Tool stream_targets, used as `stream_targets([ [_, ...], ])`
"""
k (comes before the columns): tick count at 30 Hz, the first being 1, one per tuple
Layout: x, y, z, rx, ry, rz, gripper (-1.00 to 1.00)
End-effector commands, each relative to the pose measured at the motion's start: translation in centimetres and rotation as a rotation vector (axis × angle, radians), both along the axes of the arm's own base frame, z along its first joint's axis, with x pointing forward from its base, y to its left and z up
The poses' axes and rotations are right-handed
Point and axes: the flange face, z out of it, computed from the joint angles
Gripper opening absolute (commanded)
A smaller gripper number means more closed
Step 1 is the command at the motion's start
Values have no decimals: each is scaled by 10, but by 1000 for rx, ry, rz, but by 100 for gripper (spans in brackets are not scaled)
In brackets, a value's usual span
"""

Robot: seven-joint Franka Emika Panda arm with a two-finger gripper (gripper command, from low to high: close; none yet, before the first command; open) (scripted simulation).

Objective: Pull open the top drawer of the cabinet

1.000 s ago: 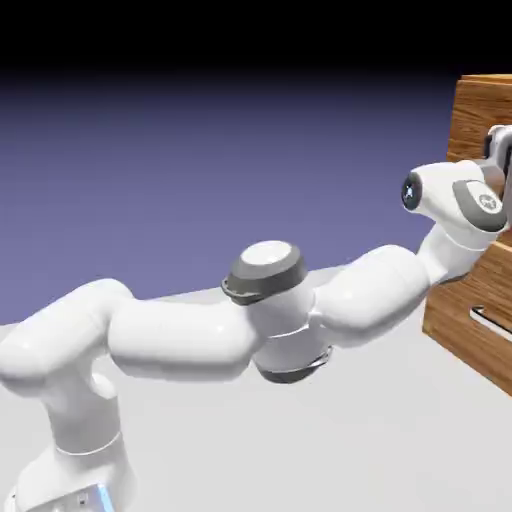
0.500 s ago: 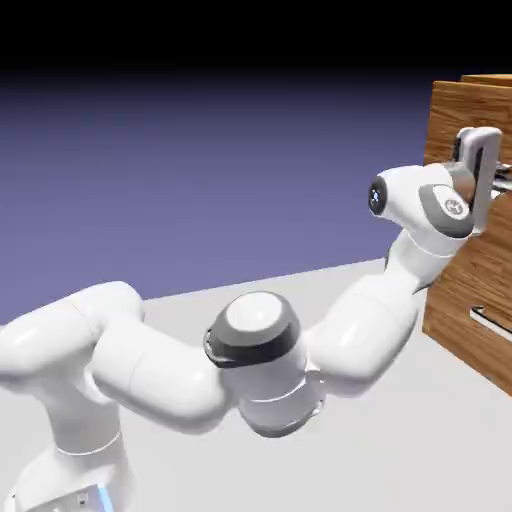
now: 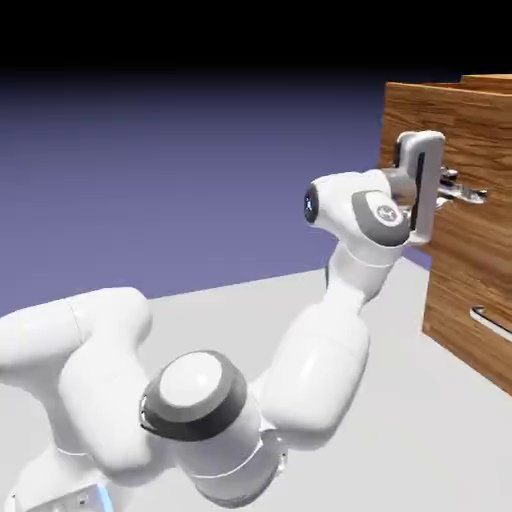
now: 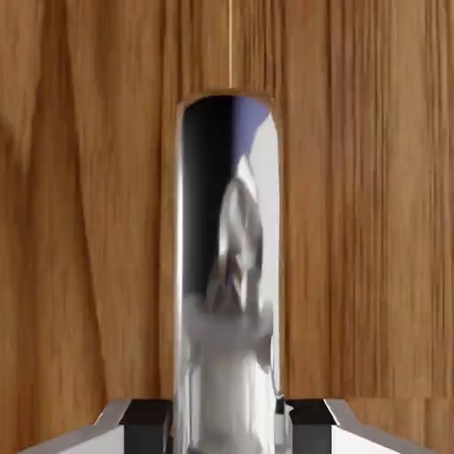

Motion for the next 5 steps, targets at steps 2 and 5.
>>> stream_targets([
  [2,-16,1,0,-2,0,1,-100],
  [5,-27,0,0,-1,0,1,100],
])
